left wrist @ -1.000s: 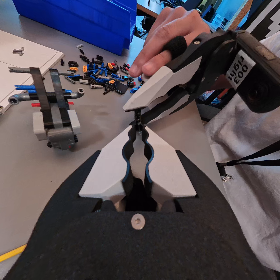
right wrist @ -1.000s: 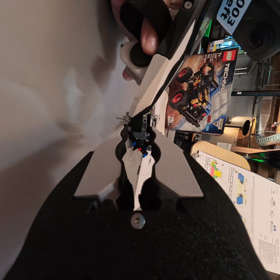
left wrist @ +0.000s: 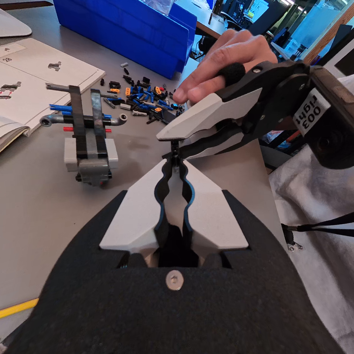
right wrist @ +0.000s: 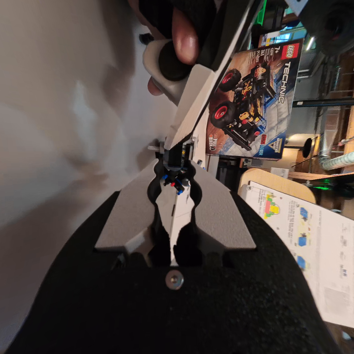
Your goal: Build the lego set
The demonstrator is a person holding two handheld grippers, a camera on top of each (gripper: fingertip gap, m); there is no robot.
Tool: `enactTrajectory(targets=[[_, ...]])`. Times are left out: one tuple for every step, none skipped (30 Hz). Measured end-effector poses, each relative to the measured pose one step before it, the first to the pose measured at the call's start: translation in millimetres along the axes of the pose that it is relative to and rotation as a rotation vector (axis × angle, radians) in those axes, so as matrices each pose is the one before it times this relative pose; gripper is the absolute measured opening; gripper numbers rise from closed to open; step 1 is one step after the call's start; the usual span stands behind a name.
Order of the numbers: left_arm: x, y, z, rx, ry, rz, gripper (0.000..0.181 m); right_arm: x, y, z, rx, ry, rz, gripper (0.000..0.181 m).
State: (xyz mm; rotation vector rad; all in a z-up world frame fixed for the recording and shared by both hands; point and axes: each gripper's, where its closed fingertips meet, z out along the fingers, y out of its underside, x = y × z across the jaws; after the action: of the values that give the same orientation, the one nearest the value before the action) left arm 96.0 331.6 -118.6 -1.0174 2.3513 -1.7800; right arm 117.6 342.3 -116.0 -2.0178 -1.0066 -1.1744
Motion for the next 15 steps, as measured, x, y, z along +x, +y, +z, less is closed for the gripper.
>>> enactTrajectory(targets=[[0.53, -0.74, -0.11, 0.0043, 0.0065, -0.0053, 0.005, 0.43, -0.16, -0.28, 0.0105, -0.0037, 0.0189, 0.024], [1.1, -0.86, -0.02, 0.0063, 0.009, -0.0065, 0.005, 0.29, -0.3, -0.5, 0.0078, -0.0004, 0.0071, 0.025], [1.09, 0.17, 0.21, -0.0011, 0.0093, -0.0043, 0.005, -1.22, -0.78, -0.38, 0.0065, -0.0088, 0.0056, 0.028], [0.28, 0.13, 0.05, -0.0006, 0.0033, -0.0025, 0.005, -1.02, -0.05, -0.24, -0.0007, -0.008, 0.0065, 0.034], [0.38, -0.22, -0.32, 0.0018, 0.0064, -0.0048, 0.005, -1.06, -0.32, -0.45, -0.0012, -0.0086, 0.0039, 0.037], [0.38, -0.33, -0.5, 0.003, 0.0082, -0.0091, 0.005, -0.94, -1.05, -0.73, 0.0048, -0.0078, 0.0036, 0.037], [-0.61, -0.75, -0.79, 0.006, 0.0031, -0.0103, 0.005, 0.19, -1.12, -0.96, 0.0061, -0.0008, 0.0025, 0.037], [-0.2, -0.5, -1.01, 0.0038, 0.0066, -0.0109, 0.005, 0.35, -0.75, -0.84, 0.0037, 0.0022, -0.0032, 0.037], [-0.11, 0.95, -0.54, -0.0048, 0.0077, -0.0108, 0.005, 0.56, -1.34, -0.96, 0.0062, 0.0032, -0.0036, 0.037], [-0.16, 1.8, 0.1, -0.012, 0.0056, -0.0092, 0.005, 0.88, -2.56, -0.96, 0.0105, 0.0059, -0.0017, 0.034], [0.55, 2.93, 0.89, -0.0196, 0.0068, -0.0042, 0.005, 0.66, -2.9, -0.73, 0.0103, 0.0063, -0.005, 0.031], [0.15, 1.98, 0.86, -0.0129, -0.0022, 0.0042, 0.005, -1.26, -0.91, 0.32, -0.003, -0.0027, -0.01, 0.031], [-0.45, 0.88, 0.58, -0.0064, -0.0104, 0.0102, 0.005, -2.71, 0.5, 0.94, -0.0096, -0.0087, -0.0111, 0.028], [0.33, 1.1, 0.38, -0.008, -0.0032, 0.0093, 0.005, -3.13, -0.97, 0.48, 0.0035, -0.0098, -0.0068, 0.025], [0.06, 1.32, 0.2, -0.0084, -0.0011, 0.0037, 0.005, -1.0, -0.16, 0.45, -0.0004, 0.0003, -0.0016, 0.025]])
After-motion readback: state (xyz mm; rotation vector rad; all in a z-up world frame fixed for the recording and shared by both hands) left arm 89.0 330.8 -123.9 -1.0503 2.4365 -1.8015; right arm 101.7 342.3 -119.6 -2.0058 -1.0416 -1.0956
